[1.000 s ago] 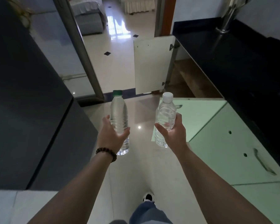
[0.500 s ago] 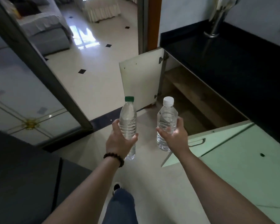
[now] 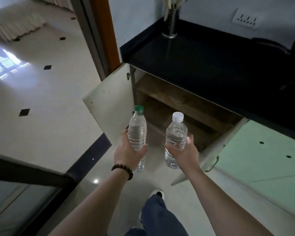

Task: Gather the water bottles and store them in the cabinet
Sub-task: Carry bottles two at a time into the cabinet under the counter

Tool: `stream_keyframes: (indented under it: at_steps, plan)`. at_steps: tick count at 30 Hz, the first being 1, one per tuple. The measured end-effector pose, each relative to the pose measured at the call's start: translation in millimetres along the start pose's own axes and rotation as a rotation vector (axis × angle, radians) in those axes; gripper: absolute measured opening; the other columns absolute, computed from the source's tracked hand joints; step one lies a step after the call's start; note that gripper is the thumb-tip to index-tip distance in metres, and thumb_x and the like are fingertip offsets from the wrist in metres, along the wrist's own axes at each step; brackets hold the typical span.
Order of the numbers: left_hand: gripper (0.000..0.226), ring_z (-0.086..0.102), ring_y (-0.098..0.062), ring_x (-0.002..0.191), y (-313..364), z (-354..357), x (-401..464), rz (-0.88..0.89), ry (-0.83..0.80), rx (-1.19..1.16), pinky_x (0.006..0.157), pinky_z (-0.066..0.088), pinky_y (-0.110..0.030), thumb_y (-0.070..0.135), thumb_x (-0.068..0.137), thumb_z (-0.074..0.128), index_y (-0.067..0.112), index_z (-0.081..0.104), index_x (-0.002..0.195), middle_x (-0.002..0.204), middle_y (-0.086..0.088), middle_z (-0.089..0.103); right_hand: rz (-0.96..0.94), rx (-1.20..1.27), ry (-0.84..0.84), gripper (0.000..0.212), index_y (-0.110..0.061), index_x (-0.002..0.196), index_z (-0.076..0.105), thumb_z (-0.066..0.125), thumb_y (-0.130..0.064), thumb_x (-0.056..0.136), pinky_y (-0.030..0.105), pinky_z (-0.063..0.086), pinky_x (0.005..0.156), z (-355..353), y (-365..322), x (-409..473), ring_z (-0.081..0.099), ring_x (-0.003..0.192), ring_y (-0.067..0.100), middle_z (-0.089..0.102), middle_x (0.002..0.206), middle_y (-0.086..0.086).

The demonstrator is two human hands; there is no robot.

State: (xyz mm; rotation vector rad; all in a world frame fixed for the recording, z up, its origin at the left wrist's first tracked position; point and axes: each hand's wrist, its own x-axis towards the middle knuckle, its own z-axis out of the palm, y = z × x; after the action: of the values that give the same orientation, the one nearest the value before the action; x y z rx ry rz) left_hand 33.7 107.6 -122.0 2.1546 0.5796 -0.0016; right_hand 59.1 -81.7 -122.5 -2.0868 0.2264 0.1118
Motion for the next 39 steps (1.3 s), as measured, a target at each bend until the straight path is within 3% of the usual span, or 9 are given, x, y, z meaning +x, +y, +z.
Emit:
stream_keyframes:
  at_steps: [5, 8, 13, 18, 22, 26, 32, 37, 39]
  plan:
    - [0.079, 0.061, -0.013, 0.095, 20.0, 35.7, 60.1, 0.065, -0.131, 0.022, 0.082, 0.053, -0.038, 0.043, 0.071, 0.079, 0.034, 0.031, 0.133, 0.110, 0.013, 0.059, 0.096, -0.022, 0.142, 0.057, -0.023, 0.111, 0.042, 0.079, -0.041, 0.071, 0.026, 0.042, 0.068, -3.0, 11.8, 48.5, 0.058, 0.086, 0.014, 0.059, 0.099, -0.005]
    - [0.075, 0.063, -0.016, 0.095, 31.4, 56.6, 95.5, 0.087, -0.210, 0.049, 0.084, 0.055, -0.044, 0.043, 0.072, 0.078, 0.034, 0.033, 0.131, 0.107, 0.012, 0.061, 0.162, 0.006, 0.209, 0.054, -0.026, 0.105, 0.041, 0.079, -0.040, 0.071, 0.028, 0.044, 0.072, -1.0, 21.2, 81.6, 0.059, 0.087, 0.017, 0.061, 0.100, -0.004]
    - [0.073, 0.064, -0.019, 0.088, 52.3, 83.6, 141.3, 0.104, -0.312, 0.138, 0.080, 0.055, -0.040, 0.042, 0.073, 0.077, 0.031, 0.033, 0.131, 0.098, 0.011, 0.060, 0.239, 0.002, 0.268, 0.051, -0.025, 0.101, 0.039, 0.079, -0.038, 0.072, 0.023, 0.039, 0.062, -5.6, 27.4, 122.3, 0.058, 0.082, 0.014, 0.060, 0.097, -0.005]
    - [0.074, 0.063, -0.018, 0.089, 60.3, 108.3, 171.0, 0.056, -0.396, 0.104, 0.082, 0.054, -0.042, 0.041, 0.071, 0.076, 0.034, 0.031, 0.129, 0.099, 0.013, 0.061, 0.301, 0.025, 0.313, 0.051, -0.025, 0.103, 0.041, 0.079, -0.039, 0.072, 0.027, 0.043, 0.068, -7.4, 37.8, 152.4, 0.061, 0.085, 0.016, 0.062, 0.096, -0.006]
    - [0.067, 0.061, -0.014, 0.079, 56.3, 124.5, 188.7, 0.049, -0.438, 0.135, 0.072, 0.050, -0.033, 0.038, 0.074, 0.075, 0.031, 0.032, 0.126, 0.091, 0.014, 0.058, 0.351, 0.039, 0.343, 0.053, -0.024, 0.107, 0.042, 0.079, -0.041, 0.072, 0.025, 0.044, 0.065, 1.8, 50.5, 165.4, 0.062, 0.087, 0.016, 0.062, 0.100, -0.004]
    - [0.058, 0.061, -0.008, 0.074, 43.0, 154.4, 219.5, 0.050, -0.514, 0.178, 0.067, 0.053, -0.033, 0.038, 0.076, 0.076, 0.028, 0.034, 0.114, 0.091, 0.010, 0.060, 0.426, 0.082, 0.395, 0.052, -0.021, 0.107, 0.043, 0.079, -0.038, 0.073, 0.018, 0.041, 0.059, 21.1, 72.4, 184.1, 0.061, 0.084, 0.013, 0.062, 0.099, -0.003]
    - [0.057, 0.056, 0.000, 0.068, 9.2, 238.9, 284.9, 0.187, -0.610, 0.185, 0.054, 0.042, -0.019, 0.038, 0.078, 0.076, 0.027, 0.030, 0.110, 0.085, 0.014, 0.056, 0.427, 0.200, 0.548, 0.060, -0.025, 0.120, 0.044, 0.080, -0.029, 0.072, 0.027, 0.048, 0.079, 69.8, 143.3, 244.0, 0.063, 0.096, 0.015, 0.062, 0.108, -0.006]
    - [0.060, 0.059, -0.006, 0.073, -11.5, 322.6, 344.3, 0.278, -0.567, 0.121, 0.068, 0.049, -0.029, 0.042, 0.073, 0.077, 0.030, 0.036, 0.116, 0.087, 0.017, 0.058, 0.374, 0.215, 0.664, 0.068, -0.026, 0.121, 0.044, 0.080, -0.045, 0.066, 0.043, 0.053, 0.088, 90.0, 207.1, 309.6, 0.064, 0.101, 0.022, 0.064, 0.113, -0.001]
    - [0.065, 0.063, -0.012, 0.080, -9.8, 354.2, 369.2, 0.339, -0.561, 0.083, 0.071, 0.049, -0.029, 0.044, 0.071, 0.077, 0.031, 0.039, 0.122, 0.093, 0.015, 0.062, 0.342, 0.191, 0.707, 0.070, -0.023, 0.123, 0.046, 0.078, -0.050, 0.066, 0.042, 0.052, 0.089, 87.7, 226.3, 339.4, 0.064, 0.101, 0.023, 0.065, 0.112, -0.001]
